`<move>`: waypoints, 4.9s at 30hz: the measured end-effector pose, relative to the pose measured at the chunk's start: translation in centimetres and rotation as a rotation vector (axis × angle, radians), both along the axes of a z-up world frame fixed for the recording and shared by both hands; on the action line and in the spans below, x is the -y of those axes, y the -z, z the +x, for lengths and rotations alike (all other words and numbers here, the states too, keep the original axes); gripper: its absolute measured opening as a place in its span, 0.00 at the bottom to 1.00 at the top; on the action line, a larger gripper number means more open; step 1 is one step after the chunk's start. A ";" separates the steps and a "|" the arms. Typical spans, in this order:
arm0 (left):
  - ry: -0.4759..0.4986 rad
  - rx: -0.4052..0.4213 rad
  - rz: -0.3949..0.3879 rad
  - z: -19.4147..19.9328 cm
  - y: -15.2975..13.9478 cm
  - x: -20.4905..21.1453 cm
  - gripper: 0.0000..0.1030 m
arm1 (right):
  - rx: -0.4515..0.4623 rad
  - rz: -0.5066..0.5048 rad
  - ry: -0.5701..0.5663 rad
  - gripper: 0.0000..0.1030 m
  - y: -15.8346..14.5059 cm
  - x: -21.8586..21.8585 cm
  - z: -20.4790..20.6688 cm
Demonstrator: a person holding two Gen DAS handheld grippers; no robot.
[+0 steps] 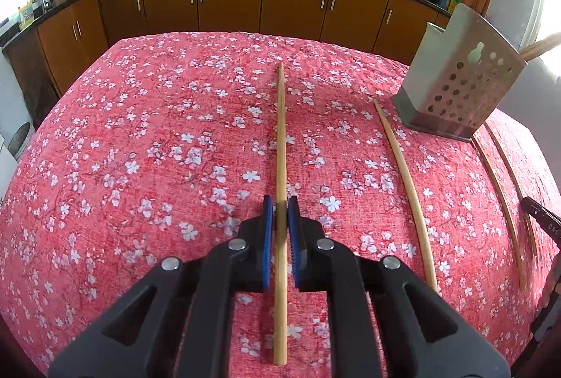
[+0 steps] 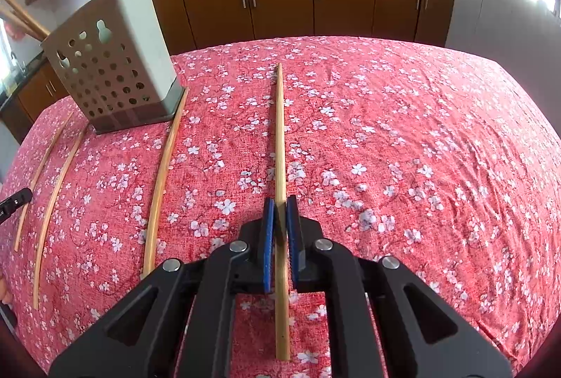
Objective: Organize utensils
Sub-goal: 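Close the left tool on the chopstick while the right tool grasps its own, then raise the left tool's chopstick above the holder while the right tool raises its own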
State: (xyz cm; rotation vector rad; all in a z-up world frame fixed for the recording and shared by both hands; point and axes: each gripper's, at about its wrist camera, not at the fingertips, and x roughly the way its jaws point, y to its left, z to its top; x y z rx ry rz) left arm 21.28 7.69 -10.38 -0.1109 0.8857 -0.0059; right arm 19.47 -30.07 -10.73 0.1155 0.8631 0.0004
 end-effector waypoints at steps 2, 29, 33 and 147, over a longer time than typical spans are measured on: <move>0.000 -0.001 0.009 0.0 0.0 -0.1 0.11 | 0.000 -0.008 0.000 0.09 0.0 -0.1 0.0; 0.013 -0.003 0.051 0.3 0.3 1.4 0.15 | 0.000 0.004 0.000 0.09 -0.1 0.4 0.2; 0.013 -0.003 0.051 0.3 0.3 1.3 0.15 | 0.000 0.003 0.000 0.09 -0.1 0.4 0.2; 0.203 0.649 -0.124 -5.9 -27.4 8.4 0.07 | 0.730 0.205 -0.142 0.07 -26.2 -2.5 -6.8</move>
